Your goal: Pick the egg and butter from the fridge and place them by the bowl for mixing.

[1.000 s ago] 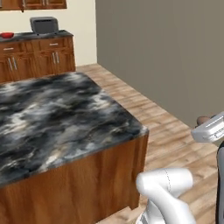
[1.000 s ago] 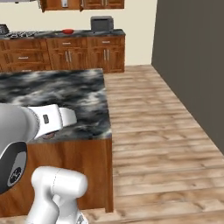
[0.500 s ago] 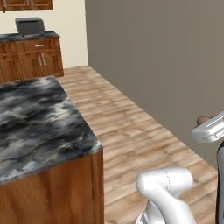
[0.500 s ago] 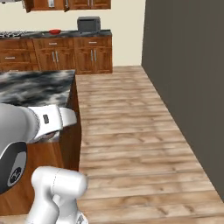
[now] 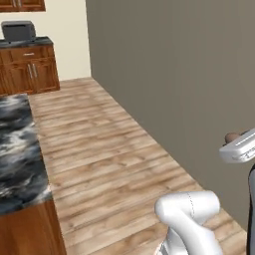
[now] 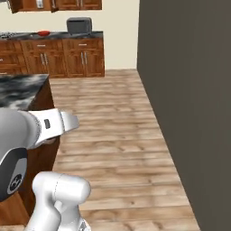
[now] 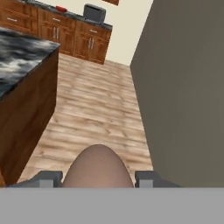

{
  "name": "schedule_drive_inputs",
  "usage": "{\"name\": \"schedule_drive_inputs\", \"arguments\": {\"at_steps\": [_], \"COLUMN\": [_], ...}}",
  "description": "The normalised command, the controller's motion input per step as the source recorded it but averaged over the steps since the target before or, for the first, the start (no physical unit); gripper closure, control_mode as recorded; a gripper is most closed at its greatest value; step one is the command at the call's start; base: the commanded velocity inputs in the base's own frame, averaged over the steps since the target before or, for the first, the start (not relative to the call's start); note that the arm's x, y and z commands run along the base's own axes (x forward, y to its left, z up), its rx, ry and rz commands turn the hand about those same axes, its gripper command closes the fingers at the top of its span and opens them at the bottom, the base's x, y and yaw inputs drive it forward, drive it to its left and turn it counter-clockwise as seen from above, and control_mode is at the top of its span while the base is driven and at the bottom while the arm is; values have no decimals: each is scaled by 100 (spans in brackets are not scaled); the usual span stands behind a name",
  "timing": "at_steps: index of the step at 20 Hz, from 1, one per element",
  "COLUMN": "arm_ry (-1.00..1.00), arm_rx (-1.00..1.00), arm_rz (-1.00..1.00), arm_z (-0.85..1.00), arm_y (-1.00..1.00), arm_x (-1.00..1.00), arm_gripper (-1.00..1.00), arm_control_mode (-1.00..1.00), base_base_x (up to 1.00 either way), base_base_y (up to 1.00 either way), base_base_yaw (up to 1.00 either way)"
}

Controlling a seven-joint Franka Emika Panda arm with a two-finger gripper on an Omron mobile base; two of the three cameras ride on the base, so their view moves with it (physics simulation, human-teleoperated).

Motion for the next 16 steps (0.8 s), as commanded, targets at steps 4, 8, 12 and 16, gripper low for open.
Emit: {"name": "schedule_drive_inputs", "arguments": {"at_steps": [4, 8, 12, 16], "arm_ry": [0, 0, 0, 0], "arm_rx": [0, 0, 0, 0], "arm_rz": [0, 0, 0, 0], "arm_z": [0, 0, 0, 0], "arm_y": [0, 0, 0, 0], "arm_x": [0, 0, 0, 0], "arm_gripper": [100, 100, 100, 100], "arm_control_mode": [100, 100, 100, 100], "base_base_x": [100, 100, 100, 100], "base_base_y": [-60, -5, 12, 29], "base_base_yaw": [8, 8, 4, 12]}}
